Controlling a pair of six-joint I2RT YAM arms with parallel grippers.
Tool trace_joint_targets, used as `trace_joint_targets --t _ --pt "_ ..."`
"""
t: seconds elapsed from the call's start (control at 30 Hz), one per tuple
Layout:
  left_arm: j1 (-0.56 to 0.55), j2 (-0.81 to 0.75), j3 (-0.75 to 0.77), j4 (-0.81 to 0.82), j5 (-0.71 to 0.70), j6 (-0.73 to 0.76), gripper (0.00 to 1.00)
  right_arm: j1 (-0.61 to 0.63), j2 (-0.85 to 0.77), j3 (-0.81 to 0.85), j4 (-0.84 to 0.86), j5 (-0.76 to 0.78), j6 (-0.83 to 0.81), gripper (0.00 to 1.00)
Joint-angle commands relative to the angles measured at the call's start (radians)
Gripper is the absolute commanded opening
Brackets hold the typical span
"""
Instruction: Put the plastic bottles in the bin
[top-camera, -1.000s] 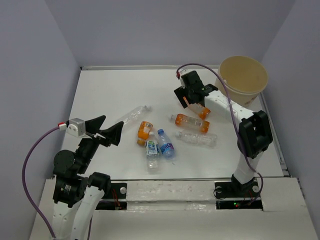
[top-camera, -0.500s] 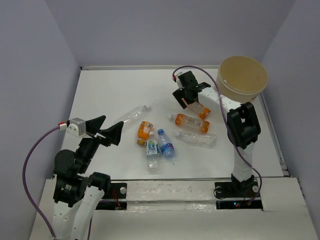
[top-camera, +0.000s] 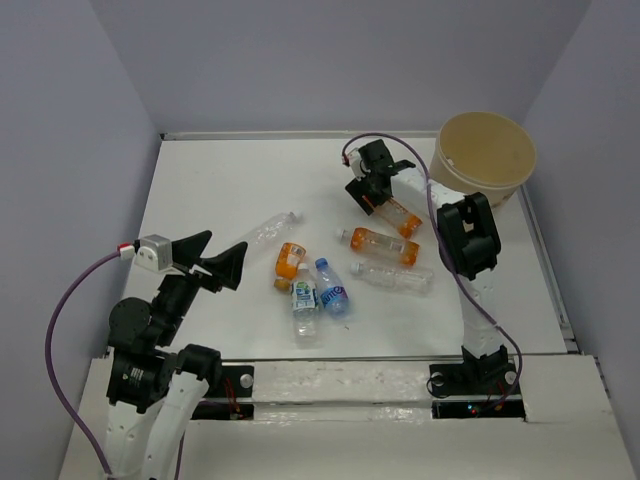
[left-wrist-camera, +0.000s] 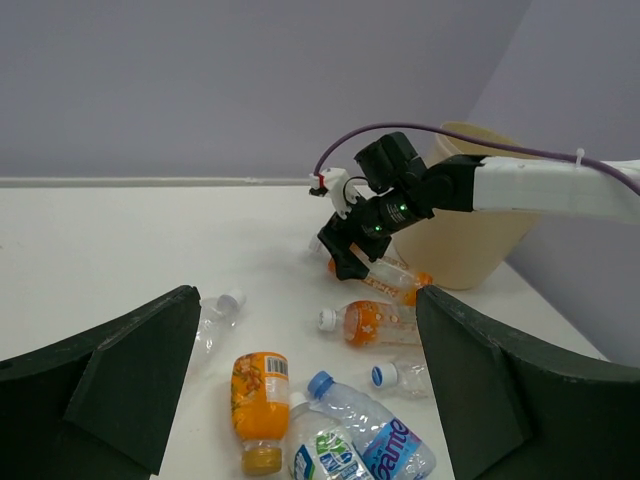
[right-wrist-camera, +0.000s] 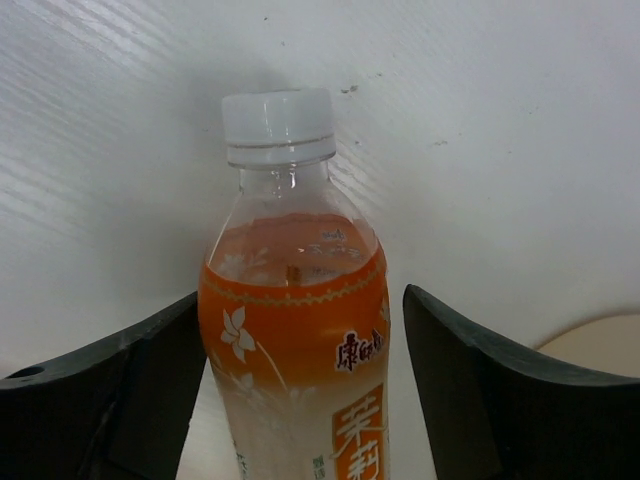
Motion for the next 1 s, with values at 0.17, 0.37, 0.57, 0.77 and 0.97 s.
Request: trace_joint_targets --t 0.17,0.37,0.57,0.77,0.97 --pt "0.001 0.02 -0.009 0.032 0.002 0.008 0.99 -0.01 0.015 0.07 0.056 0.03 -0.043 0.59" --pt "0.0 0.028 -0.009 0.031 0.002 0.008 0.99 -0.01 -0.099 0.069 0.124 0.056 -0.038 0.51" --pt "0.001 0.026 -0.01 0.034 0.004 0.008 0.99 0.011 -0.364 0.0 0.243 0.053 0.083 0.47" --pt "0.003 0.025 -0.009 0.034 0.01 0.008 0.99 0.011 -0.62 -0.065 0.426 0.2 0.177 0.47" --pt "0.001 0.008 -0.01 0.034 0.02 0.008 0.99 -0.123 -0.662 -0.052 0.622 0.338 0.222 0.47"
